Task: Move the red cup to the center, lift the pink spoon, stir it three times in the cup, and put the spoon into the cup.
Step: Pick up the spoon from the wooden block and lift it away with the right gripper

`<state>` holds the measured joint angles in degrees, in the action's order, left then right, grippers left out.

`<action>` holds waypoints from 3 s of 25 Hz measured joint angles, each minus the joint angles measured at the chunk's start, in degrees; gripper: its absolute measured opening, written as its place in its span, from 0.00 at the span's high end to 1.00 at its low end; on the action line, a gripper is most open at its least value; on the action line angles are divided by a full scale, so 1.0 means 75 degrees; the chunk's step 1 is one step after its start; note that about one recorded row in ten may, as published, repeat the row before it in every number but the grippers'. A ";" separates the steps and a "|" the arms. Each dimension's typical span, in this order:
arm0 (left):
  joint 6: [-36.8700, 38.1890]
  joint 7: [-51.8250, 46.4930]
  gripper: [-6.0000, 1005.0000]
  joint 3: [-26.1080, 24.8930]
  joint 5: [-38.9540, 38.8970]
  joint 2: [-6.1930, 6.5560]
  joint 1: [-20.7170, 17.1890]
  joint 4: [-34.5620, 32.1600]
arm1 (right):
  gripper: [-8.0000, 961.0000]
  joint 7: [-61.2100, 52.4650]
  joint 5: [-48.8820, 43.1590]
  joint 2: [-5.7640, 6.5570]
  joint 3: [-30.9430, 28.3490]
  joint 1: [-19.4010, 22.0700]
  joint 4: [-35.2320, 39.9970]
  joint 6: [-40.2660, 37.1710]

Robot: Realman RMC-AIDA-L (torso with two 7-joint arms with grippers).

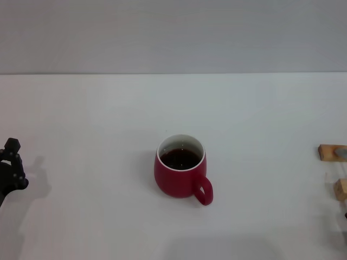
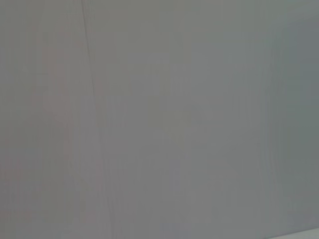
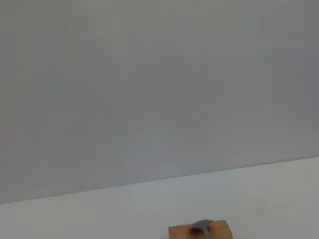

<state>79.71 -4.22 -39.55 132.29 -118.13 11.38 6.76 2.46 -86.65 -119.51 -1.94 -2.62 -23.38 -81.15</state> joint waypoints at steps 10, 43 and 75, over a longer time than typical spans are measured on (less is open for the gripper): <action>-0.0089 0.0000 1.00 0.0000 -0.0011 0.0013 0.0028 -0.0012 | 0.21 0.0000 -0.0002 -0.0005 -0.0035 -0.0011 -0.0019 0.0023; -0.0175 0.0000 1.00 -0.0012 -0.0024 0.0012 0.0111 -0.0035 | 0.25 -0.0195 0.0116 -0.0003 -0.0056 -0.0047 -0.0079 0.0194; -0.0104 0.0000 1.00 0.0025 0.0022 0.0001 0.0029 -0.0035 | 0.43 -0.0195 0.0079 0.0009 0.0095 0.0024 -0.0034 0.0149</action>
<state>78.93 -4.22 -39.37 132.45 -118.13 11.60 6.50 0.99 -86.06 -119.44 -1.23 -2.44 -23.63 -80.04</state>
